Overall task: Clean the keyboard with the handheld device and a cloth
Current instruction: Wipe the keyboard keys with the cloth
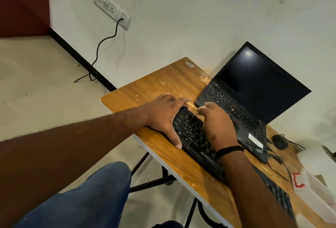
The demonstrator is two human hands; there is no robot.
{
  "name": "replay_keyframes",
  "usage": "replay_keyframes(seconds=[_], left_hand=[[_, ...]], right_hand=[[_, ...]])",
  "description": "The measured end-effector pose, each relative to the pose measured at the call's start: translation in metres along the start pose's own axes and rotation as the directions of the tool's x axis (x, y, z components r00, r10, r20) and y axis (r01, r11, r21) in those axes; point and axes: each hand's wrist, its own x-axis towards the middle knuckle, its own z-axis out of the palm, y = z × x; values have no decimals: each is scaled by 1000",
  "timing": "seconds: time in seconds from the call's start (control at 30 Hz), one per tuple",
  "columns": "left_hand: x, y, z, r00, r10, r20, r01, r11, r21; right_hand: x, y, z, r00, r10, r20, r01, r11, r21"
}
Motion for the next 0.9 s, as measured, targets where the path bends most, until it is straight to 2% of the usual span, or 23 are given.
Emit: replay_keyframes(seconds=[0.13, 0.4, 0.73, 0.9], left_hand=[[-2, 2, -2, 1000, 10, -3, -10, 1000, 8], [-3, 4, -3, 1000, -4, -8, 5, 1000, 17], [-3, 4, -3, 1000, -3, -10, 3, 1000, 21], [-4, 4, -2, 1000, 1, -12, -1, 1000, 20]], right_hand=[[-4, -5, 4, 997, -54, 62, 60, 993, -105], [-1, -7, 6, 987, -128, 100, 150, 953, -262], [2, -20, 14, 986, -91, 140, 119, 971, -207], [-6, -18, 15, 974, -182, 135, 206, 958, -198]])
